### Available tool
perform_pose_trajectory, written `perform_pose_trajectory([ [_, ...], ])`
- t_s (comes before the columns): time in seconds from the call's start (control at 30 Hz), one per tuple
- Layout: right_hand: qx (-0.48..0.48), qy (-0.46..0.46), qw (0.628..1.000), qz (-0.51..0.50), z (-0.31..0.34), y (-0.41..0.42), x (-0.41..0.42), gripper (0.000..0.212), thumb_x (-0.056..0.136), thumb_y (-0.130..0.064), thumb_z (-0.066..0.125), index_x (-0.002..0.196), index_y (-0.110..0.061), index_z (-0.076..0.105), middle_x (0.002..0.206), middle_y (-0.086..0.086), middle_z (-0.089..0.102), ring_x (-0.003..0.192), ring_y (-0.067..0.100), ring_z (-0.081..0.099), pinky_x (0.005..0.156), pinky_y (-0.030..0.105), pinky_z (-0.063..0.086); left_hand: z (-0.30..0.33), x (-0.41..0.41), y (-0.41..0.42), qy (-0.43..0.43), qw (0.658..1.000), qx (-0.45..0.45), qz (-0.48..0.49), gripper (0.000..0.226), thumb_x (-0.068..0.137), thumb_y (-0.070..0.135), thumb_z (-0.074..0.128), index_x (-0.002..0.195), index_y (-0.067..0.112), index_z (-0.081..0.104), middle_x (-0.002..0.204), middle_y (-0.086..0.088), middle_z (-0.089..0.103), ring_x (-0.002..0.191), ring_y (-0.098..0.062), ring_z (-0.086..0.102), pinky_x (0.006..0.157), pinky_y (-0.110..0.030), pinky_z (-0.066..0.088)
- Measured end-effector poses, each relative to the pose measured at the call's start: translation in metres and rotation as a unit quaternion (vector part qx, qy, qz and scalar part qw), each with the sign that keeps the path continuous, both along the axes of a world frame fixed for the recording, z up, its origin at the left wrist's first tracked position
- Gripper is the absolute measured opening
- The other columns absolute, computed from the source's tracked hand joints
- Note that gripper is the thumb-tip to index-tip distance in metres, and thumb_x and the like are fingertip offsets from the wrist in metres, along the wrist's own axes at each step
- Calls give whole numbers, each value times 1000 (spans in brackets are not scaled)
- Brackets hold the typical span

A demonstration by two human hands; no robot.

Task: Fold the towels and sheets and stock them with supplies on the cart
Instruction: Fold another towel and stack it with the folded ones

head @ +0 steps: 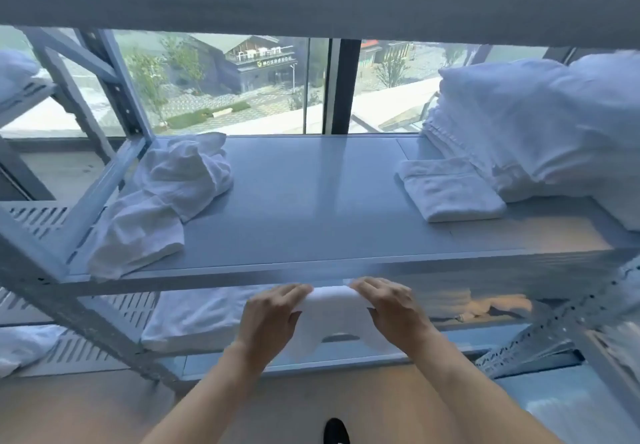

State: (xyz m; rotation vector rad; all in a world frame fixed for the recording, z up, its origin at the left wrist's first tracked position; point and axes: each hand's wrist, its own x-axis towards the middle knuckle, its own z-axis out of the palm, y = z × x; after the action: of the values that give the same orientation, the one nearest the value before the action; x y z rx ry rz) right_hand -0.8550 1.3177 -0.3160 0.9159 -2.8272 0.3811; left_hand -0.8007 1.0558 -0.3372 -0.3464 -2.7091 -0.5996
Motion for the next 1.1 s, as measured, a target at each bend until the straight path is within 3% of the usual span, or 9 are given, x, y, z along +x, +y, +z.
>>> perform_pose_trajectory([
  [0.2, -37, 24, 999, -16, 14, 19, -96, 41, 78, 2, 65, 110, -24, 69, 100, -5, 72, 84, 28, 68, 61, 34, 52, 11, -93, 14, 8, 1000, -4, 6, 46, 79, 16, 83, 120, 30, 67, 111, 13, 73, 85, -19, 71, 62, -30, 54],
  [0.53, -6, 18, 1000, 11, 13, 1, -228, 31, 83, -4, 59, 108, -21, 67, 94, -1, 68, 89, 32, 65, 64, 37, 48, 20, -163, 9, -10, 993, 20, 115, 46, 88, 14, 74, 132, 23, 63, 123, 8, 69, 104, -24, 68, 69, -39, 58],
  [0.63, -38, 56, 998, 10, 13, -18, -257, 43, 79, 5, 60, 115, -18, 70, 106, 0, 72, 96, 33, 66, 75, 38, 51, 22, -172, -8, -15, 989, 25, 142, 51, 88, 8, 72, 135, 24, 60, 129, 9, 65, 109, -22, 67, 69, -37, 57],
  [0.73, -71, 91, 993, -19, 12, -36, -278, 63, 76, 11, 66, 135, -10, 63, 134, 8, 64, 121, 34, 60, 102, 44, 46, 18, -180, -28, -34, 984, 22, 171, 58, 88, 3, 67, 140, 25, 56, 136, 10, 61, 112, -22, 65, 69, -38, 57],
  [0.83, -51, 61, 997, -26, 3, -48, -277, 59, 82, 3, 72, 138, -10, 59, 147, 10, 55, 135, 33, 50, 110, 49, 39, 10, -186, -40, -63, 986, 19, 152, 61, 87, 1, 66, 142, 25, 57, 141, 7, 59, 118, -23, 64, 73, -39, 59],
  [0.97, -75, -36, 997, 2, -26, -56, -250, 45, 95, -20, 67, 138, -12, 61, 148, 8, 56, 135, 30, 52, 112, 44, 40, 2, -202, -41, -97, 993, 7, 74, 58, 90, 3, 68, 143, 27, 59, 153, 4, 50, 134, -24, 53, 96, -43, 54],
  [1.1, -24, -86, 996, 11, -56, -51, -234, 50, 106, -35, 45, 153, -21, 45, 165, 0, 34, 152, 22, 30, 124, 40, 19, -9, -217, -33, -137, 989, -50, 11, 60, 88, 3, 63, 143, 28, 60, 162, -2, 40, 152, -27, 33, 117, -43, 38],
])
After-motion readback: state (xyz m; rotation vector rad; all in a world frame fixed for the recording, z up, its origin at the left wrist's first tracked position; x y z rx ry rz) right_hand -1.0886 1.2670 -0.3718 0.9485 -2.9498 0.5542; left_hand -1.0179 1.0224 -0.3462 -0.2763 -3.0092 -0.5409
